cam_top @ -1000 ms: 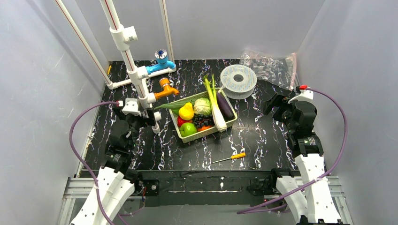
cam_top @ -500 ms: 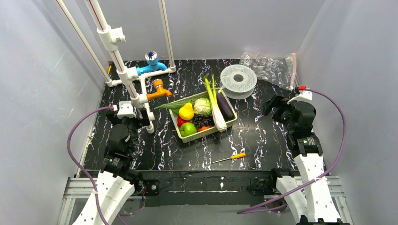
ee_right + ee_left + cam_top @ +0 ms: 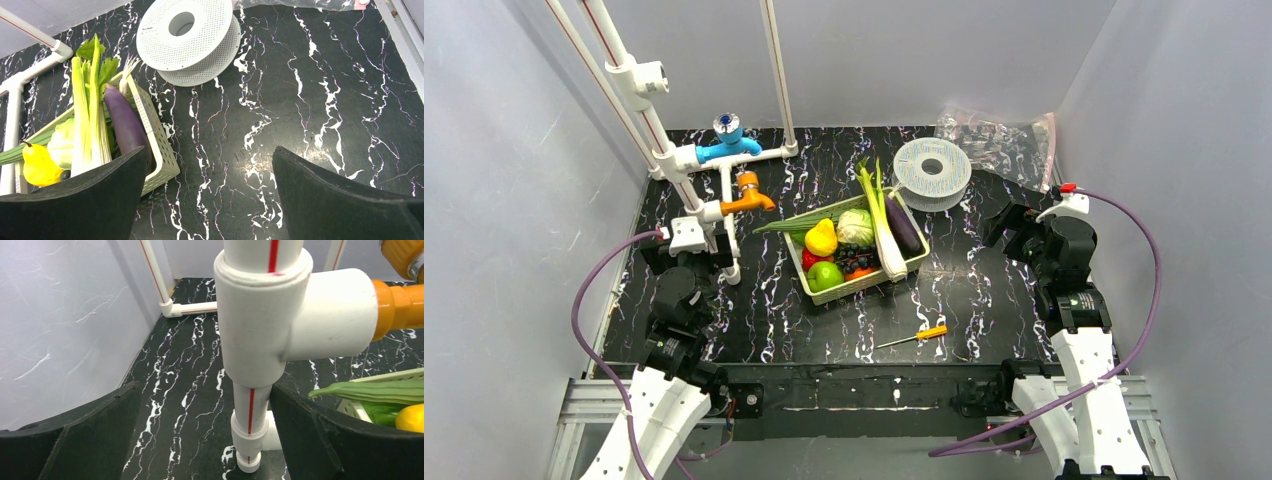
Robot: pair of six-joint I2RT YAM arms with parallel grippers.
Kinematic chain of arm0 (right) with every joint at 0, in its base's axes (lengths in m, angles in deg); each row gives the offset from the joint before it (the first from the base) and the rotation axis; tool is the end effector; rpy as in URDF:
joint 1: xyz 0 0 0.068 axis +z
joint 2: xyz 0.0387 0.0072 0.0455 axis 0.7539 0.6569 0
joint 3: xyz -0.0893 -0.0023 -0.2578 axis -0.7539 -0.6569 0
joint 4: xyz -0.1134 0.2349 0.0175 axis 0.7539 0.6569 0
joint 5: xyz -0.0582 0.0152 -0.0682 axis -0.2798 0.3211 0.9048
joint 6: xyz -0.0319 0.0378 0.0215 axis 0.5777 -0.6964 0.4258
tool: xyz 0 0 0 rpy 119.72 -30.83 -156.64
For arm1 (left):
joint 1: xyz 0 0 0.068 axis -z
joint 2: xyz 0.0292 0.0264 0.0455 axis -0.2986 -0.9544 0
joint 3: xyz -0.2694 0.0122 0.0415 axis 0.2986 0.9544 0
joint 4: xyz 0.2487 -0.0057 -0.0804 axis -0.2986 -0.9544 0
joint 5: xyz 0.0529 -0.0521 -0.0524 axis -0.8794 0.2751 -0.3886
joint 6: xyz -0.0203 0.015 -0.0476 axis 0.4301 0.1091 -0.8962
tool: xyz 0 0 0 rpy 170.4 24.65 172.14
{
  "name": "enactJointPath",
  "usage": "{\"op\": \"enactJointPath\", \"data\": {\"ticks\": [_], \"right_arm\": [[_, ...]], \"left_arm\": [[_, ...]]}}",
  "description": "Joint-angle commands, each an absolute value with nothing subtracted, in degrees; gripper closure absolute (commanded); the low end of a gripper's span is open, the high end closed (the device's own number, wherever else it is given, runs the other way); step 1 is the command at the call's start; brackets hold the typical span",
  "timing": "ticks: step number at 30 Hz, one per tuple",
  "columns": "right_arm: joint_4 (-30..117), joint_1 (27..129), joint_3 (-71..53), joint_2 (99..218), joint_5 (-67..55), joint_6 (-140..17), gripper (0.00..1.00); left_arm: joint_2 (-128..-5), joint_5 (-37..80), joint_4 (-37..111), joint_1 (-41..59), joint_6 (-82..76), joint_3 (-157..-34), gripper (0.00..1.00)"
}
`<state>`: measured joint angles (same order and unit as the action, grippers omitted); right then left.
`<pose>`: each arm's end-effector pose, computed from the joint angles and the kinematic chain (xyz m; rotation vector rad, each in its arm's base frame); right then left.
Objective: Place the food in the zip-top bag and seal the zipper
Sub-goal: Move the distractor to the center of the board.
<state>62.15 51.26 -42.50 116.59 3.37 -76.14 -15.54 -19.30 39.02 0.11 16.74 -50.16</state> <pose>0.1615 0.0052 0.3230 0.3305 1.8282 0.2522 0.1255 -0.0194 0.3048 -0.1433 1.4745 0.2796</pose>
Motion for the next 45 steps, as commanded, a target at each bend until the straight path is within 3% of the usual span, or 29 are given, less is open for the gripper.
{"op": "enactJointPath", "data": {"ticks": [1, 45], "right_arm": [[60.0, 51.4, -42.3, 116.0, 2.6, -76.0, 0.00], [60.1, 51.4, -42.4, 116.1, 2.4, -76.0, 0.00]], "left_arm": [[-14.7, -27.7, 42.4, -0.6, 19.5, -49.7, 0.01], [-13.8, -40.5, 46.8, -5.3, 24.4, -49.9, 0.01]]}}
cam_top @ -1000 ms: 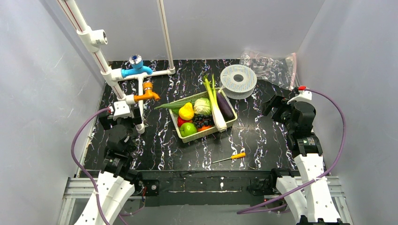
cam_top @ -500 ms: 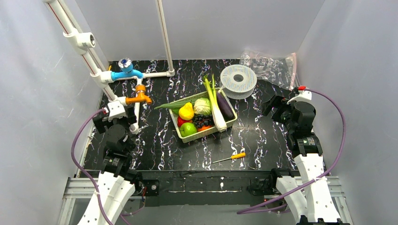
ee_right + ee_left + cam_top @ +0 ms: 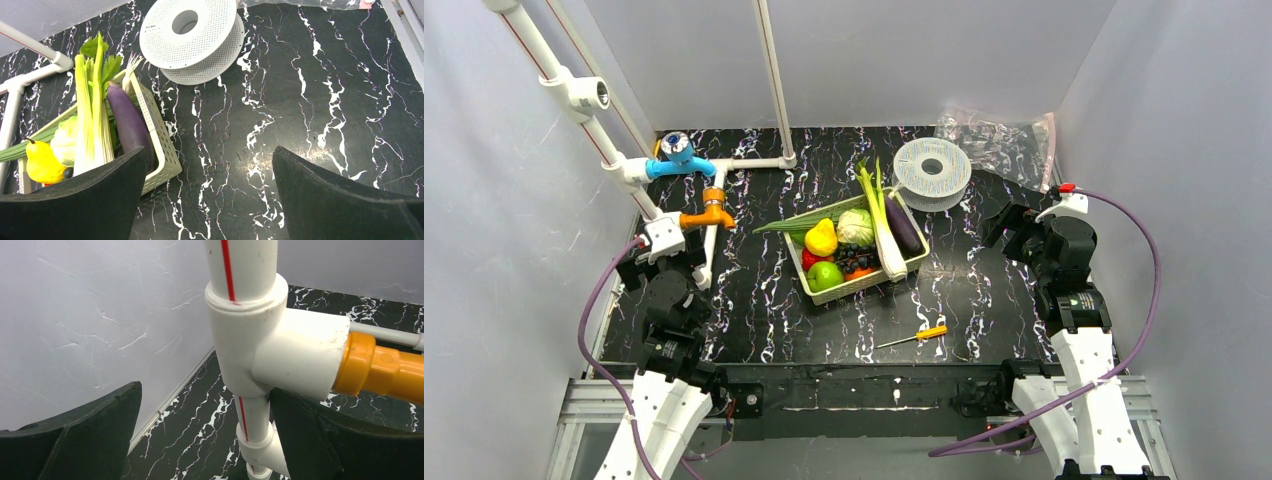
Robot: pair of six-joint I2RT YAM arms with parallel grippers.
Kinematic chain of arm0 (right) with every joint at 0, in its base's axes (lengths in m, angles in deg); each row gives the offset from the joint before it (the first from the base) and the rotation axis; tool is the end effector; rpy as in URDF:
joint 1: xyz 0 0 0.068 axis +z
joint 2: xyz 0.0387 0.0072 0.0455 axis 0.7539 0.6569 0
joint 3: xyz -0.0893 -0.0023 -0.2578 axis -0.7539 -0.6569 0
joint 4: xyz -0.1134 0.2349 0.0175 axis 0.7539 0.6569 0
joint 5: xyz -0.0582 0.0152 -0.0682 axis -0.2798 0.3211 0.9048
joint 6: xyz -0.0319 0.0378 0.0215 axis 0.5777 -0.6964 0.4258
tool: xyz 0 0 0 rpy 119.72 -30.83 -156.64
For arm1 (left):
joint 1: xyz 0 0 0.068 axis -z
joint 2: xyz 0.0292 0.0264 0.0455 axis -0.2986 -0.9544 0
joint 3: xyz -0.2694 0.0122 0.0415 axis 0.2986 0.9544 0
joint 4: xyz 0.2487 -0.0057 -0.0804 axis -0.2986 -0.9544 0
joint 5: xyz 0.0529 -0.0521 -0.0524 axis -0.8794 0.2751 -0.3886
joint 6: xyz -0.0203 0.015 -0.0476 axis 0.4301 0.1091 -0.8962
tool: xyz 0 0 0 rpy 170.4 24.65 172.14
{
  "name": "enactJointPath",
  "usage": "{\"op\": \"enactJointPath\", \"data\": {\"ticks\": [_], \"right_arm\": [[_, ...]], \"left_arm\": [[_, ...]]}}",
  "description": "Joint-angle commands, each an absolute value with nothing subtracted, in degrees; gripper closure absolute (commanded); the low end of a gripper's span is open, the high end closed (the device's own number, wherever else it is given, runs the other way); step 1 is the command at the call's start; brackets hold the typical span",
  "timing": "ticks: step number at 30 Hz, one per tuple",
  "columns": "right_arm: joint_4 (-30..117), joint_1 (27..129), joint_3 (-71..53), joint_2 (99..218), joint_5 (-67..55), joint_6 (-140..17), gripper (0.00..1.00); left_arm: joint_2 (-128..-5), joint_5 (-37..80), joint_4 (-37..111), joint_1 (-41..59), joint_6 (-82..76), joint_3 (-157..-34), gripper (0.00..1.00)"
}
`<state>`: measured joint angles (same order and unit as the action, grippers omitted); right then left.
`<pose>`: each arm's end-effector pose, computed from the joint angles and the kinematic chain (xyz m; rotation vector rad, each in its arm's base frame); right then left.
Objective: Place the food in the zip-top bag and seal the zipper
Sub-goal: Move the distractor to the center of the board.
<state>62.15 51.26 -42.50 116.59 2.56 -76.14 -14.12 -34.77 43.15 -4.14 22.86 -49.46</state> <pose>0.1615 0.0057 0.3230 0.3209 1.8308 0.2652 0.1175 -0.0004 0.3093 -0.3803 1.4154 0.5856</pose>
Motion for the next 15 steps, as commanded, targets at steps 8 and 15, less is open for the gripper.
{"op": "enactJointPath", "data": {"ticks": [8, 15], "right_arm": [[60.1, 51.3, -42.4, 116.0, 2.4, -76.1, 0.00], [59.9, 51.3, -42.3, 116.1, 2.5, -76.1, 0.00]], "left_arm": [[-12.9, -41.6, 39.1, -5.4, 18.8, -53.0, 0.01], [-10.6, -39.3, 15.7, -3.7, 4.0, -64.4, 0.00]]}}
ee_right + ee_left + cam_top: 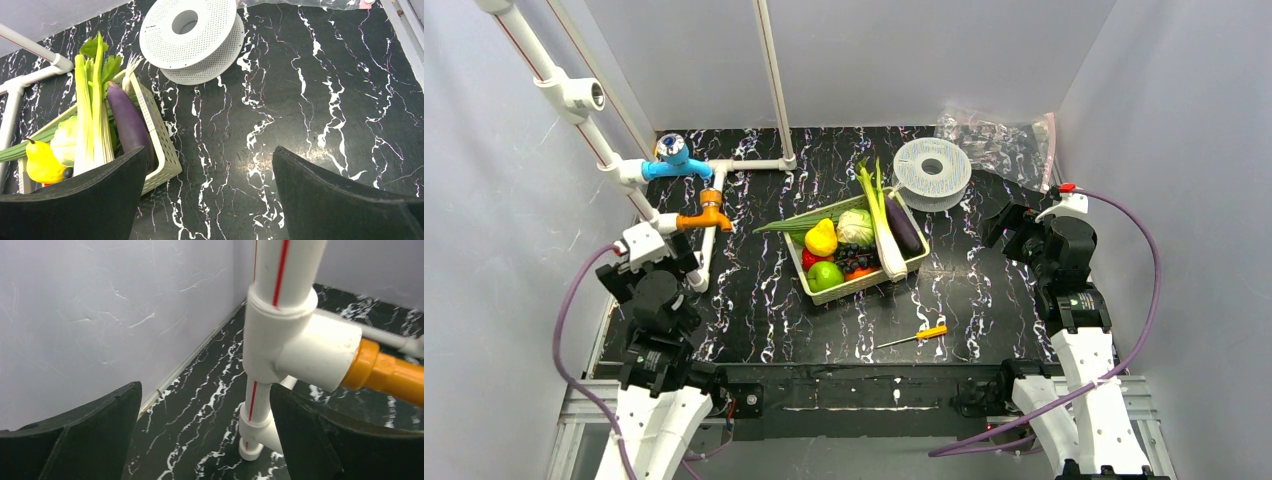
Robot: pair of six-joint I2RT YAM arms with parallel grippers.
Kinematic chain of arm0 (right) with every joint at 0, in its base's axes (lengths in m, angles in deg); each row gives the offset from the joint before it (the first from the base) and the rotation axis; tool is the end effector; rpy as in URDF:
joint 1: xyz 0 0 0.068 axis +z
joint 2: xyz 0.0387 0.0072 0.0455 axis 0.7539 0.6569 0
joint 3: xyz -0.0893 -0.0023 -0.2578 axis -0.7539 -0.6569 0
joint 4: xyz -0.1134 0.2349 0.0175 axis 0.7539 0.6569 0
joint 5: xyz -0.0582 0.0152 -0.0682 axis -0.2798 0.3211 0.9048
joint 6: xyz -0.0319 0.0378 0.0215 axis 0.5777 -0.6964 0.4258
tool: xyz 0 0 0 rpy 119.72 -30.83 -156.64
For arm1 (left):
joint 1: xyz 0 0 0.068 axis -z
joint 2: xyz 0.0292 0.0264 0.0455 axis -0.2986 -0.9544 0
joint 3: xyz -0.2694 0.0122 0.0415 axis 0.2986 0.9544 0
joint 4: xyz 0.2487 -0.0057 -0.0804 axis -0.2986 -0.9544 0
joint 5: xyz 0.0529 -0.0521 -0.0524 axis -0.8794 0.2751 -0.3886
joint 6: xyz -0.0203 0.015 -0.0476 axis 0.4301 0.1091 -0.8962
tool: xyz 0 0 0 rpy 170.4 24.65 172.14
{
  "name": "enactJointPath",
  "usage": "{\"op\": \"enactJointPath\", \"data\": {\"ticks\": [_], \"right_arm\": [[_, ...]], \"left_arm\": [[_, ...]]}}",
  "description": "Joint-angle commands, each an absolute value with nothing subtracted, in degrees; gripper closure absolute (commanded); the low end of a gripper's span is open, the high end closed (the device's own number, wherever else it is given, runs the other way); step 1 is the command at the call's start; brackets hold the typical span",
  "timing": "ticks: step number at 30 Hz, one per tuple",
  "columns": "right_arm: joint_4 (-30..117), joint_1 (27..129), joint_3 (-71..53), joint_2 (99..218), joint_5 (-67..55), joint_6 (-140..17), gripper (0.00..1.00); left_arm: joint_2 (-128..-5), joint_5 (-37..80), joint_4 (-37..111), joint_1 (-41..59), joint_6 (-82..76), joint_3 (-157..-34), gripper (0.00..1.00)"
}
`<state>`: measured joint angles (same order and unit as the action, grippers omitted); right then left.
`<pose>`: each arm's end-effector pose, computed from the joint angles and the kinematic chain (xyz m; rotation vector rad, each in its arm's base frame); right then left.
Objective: Place the food in the zip-top bag and seal the zipper
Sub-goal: Move the distractor to the center of the board, then pick up the zipper food storage bag at the corner of the board.
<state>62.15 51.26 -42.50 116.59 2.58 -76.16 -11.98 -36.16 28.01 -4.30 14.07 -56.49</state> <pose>0.1615 0.0057 0.3230 0.3214 1.8307 0.2652 0.1006 0.0045 0.3276 -0.4683 1.4596 0.5268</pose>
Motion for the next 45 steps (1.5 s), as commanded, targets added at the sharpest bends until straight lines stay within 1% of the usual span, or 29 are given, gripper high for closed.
{"op": "enactJointPath", "data": {"ticks": [1, 8, 10, 12, 15, 18, 20, 23, 26, 30, 31, 33, 34, 37, 38, 40, 42, 44, 45], "right_arm": [[59.8, 51.4, -42.3, 116.3, 2.3, -76.1, 0.00], [60.5, 51.4, -42.0, 116.7, 2.3, -76.1, 0.00], [60.4, 51.4, -42.1, 116.6, 2.3, -76.1, 0.00], [60.4, 51.4, -42.1, 116.7, 2.3, -76.2, 0.00], [60.6, 51.4, -42.0, 117.0, 2.2, -76.2, 0.00], [60.7, 51.4, -41.9, 117.0, 2.1, -76.2, 0.00], [60.7, 51.4, -41.8, 117.0, 1.9, -76.2, 0.00], [60.8, 51.4, -41.7, 116.9, 1.9, -76.3, 0.00], [60.9, 51.3, -41.7, 116.8, 1.7, -76.4, 0.00], [61.2, 51.4, -41.4, 116.6, 1.7, -76.5, 0.00], [61.4, 51.4, -41.3, 116.5, 1.8, -76.4, 0.00], [61.4, 51.4, -41.1, 116.4, 1.8, -76.5, 0.00], [61.4, 51.4, -41.0, 116.3, 1.9, -76.4, 0.00], [61.6, 51.4, -40.5, 116.8, 2.1, -76.4, 0.00], [61.7, 51.4, -40.4, 117.0, 2.2, -76.5, 0.00], [61.9, 51.4, -40.0, 117.5, 2.1, -76.6, 0.00], [62.3, 51.4, -39.6, 117.8, 2.0, -76.9, 0.00], [62.4, 51.4, -39.5, 118.1, 1.8, -77.4, 0.00], [62.5, 51.4, -39.5, 118.3, 1.8, -77.7, 0.00]], "left_arm": [[-10.7, -38.3, 12.6, -3.3, 1.9, -66.4, 0.00], [-8.8, -32.4, -3.5, -1.4, -7.4, -75.8, 0.01], [-7.9, -30.8, -5.4, -1.0, -9.0, -78.9, 0.01], [-6.5, -26.3, -5.1, -0.8, -8.1, -81.5, 0.00], [-3.4, -13.5, 2.2, -0.8, -3.6, -83.0, 0.01], [-1.0, 3.5, 12.9, -0.8, 2.4, -82.7, 0.01], [-2.2, 15.9, 18.0, -0.7, 5.1, -84.9, 0.00], [-8.7, 34.4, 18.6, -0.7, 6.0, -91.2, 0.01], [-17.4, 49.7, 21.1, -0.4, 2.6, -95.7, 0.01], [-30.9, 65.7, 24.2, -0.5, -5.5, -100.5, 0.00], [-34.0, 67.3, 26.2, -0.4, -7.6, -100.6, 0.01], [-38.2, 67.5, 30.0, 1.4, -9.6, -99.9, 0.01], [-40.1, 65.6, 30.3, 3.5, -8.5, -99.8, 0.00], [-43.8, 57.2, 26.9, 11.3, -0.3, -100.6, 0.01], [-45.0, 52.7, 25.4, 14.2, 3.4, -101.1, 0.01], [-47.5, 42.3, 23.1, 19.9, 8.4, -101.7, 0.00], [-50.1, 28.8, 22.6, 27.0, 16.1, -101.4, 0.01], [-53.3, 9.8, 25.3, 34.1, 24.8, -99.9, 0.00], [-55.5, -1.6, 26.6, 37.1, 29.0, -99.8, 0.00]]}}
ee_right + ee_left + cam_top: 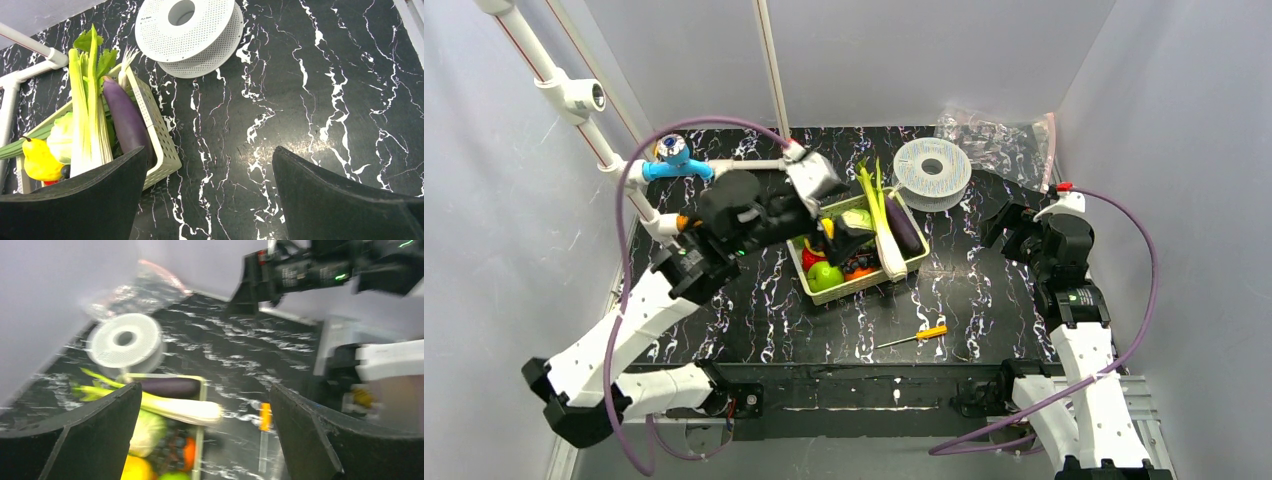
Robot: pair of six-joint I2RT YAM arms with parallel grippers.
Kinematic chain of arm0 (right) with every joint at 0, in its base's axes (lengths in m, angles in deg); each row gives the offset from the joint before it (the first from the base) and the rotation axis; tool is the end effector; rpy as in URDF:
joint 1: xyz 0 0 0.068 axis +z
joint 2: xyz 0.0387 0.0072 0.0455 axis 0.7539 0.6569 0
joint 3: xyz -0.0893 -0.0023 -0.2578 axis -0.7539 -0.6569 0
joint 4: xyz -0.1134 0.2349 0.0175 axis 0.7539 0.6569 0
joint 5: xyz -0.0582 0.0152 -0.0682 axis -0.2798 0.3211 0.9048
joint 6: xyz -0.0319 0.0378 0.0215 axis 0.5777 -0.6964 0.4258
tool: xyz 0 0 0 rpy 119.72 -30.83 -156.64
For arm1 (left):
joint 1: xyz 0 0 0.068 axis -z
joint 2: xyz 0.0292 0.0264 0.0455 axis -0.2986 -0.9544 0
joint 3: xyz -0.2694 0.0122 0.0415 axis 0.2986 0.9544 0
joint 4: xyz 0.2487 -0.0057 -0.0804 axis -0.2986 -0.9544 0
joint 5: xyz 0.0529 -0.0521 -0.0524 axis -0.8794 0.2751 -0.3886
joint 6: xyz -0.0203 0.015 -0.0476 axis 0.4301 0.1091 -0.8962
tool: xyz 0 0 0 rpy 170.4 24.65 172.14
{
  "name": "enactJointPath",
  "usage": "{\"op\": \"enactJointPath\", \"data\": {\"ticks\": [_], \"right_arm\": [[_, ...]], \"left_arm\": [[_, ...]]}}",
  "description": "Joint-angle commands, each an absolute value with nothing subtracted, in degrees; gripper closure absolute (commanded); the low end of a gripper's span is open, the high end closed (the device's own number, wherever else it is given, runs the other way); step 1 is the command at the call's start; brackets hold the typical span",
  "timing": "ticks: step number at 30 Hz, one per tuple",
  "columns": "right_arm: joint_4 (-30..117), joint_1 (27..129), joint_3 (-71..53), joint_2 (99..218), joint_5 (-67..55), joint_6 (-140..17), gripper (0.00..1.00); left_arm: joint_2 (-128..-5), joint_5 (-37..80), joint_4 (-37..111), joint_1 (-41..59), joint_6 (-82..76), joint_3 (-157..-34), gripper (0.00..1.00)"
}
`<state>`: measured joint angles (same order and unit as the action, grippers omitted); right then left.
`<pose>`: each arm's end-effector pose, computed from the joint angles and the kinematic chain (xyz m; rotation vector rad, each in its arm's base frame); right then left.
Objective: Place the food in the zip-top bag and seal the zipper
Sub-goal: Pick up the zipper food storage bag at the corner of the board.
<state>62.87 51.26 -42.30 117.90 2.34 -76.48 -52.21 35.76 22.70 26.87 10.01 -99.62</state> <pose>0.1657 0.0061 0.3196 0.3289 1.8623 0.2679 0.1487 -0.1636 0.4721 0.8994 1.3124 -0.8888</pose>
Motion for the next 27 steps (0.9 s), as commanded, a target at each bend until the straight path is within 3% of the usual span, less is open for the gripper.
{"op": "enactJointPath", "data": {"ticks": [1, 5, 13, 19, 27], "right_arm": [[62.7, 51.3, -39.5, 118.5, 1.8, -78.1, 0.00], [63.2, 51.4, -39.4, 120.1, 1.7, -80.5, 0.00], [67.3, 51.8, -32.4, 132.4, 14.7, -92.2, 0.00], [65.8, 55.7, -23.7, 148.8, 24.4, -92.6, 0.00], [64.8, 53.4, -11.8, 168.9, 27.6, -108.5, 0.00]], "left_arm": [[-58.3, -8.7, 27.8, 39.1, 33.0, -100.1, 0.00], [-65.2, -19.4, 33.0, 40.2, 36.0, -100.3, 0.01], [-60.6, 2.1, 41.0, 40.5, 31.3, -87.0, 0.01], [-57.3, 0.4, 55.2, 41.6, 27.4, -74.0, 0.01], [-60.6, -4.4, 58.3, 48.3, 34.7, -71.6, 0.00]]}}
